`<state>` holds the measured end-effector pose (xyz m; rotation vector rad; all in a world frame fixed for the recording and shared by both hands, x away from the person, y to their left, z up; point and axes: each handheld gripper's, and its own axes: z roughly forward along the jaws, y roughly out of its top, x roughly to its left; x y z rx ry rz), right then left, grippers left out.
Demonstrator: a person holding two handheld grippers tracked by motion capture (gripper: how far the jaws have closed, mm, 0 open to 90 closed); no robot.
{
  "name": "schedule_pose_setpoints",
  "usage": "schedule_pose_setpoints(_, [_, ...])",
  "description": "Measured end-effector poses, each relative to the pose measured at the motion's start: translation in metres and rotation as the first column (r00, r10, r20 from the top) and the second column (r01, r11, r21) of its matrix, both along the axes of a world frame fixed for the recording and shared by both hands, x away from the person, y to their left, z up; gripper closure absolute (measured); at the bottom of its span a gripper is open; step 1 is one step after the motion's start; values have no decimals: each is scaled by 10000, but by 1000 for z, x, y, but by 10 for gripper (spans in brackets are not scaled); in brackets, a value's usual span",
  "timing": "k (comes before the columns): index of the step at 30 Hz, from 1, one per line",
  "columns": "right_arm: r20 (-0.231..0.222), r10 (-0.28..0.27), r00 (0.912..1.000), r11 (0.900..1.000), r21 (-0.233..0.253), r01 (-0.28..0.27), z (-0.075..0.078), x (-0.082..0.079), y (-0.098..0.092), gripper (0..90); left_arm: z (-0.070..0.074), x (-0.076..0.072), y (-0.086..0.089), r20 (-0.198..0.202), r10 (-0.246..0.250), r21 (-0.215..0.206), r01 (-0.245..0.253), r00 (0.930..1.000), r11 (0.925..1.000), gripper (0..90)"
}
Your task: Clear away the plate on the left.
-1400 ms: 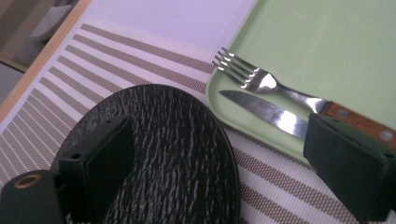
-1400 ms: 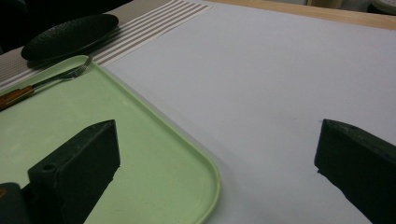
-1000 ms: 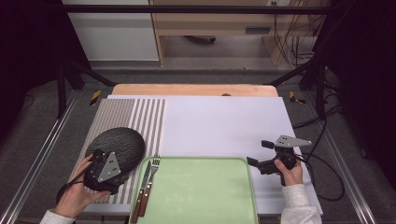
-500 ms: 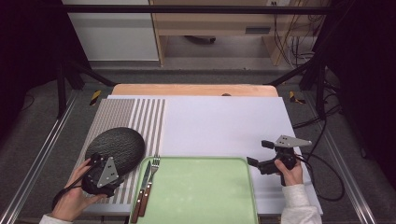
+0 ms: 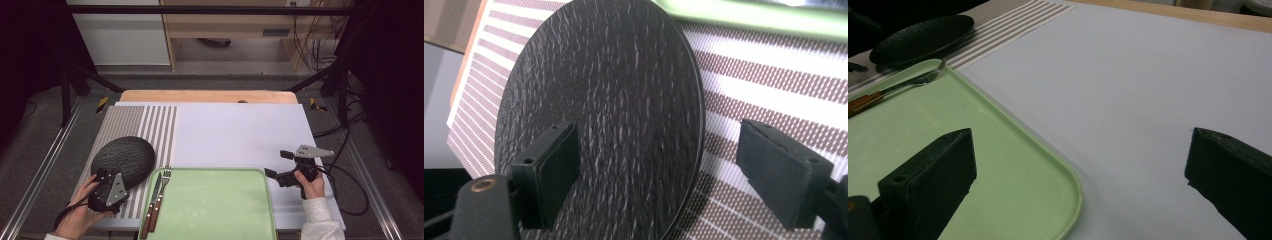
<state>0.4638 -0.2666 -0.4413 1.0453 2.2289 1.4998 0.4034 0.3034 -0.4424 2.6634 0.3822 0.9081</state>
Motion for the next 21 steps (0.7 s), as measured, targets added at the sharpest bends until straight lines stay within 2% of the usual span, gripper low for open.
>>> schedule_pose_setpoints(7, [3, 1, 10000, 10000, 13, -1, 0, 0, 0, 6, -7, 0, 2, 429, -3, 682, -26, 9991, 9977, 222])
schedule_pose_setpoints(9, [24, 2, 10000, 10000, 7, -2, 0, 0, 0, 6, -10, -1, 1, 502, -28, 765, -10, 9987, 9971, 239])
schedule_pose_setpoints(13, [23, -19, 10000, 10000, 26, 19, 0, 0, -1, 6, -12, -1, 0, 783, -11, 1192, -83, 9969, 9928, 280])
schedule_pose_setpoints(21, [20, -17, 10000, 10000, 9, 17, 0, 0, -1, 6, -19, -3, -2, 1089, -119, 1450, -40, 9940, 9894, 360])
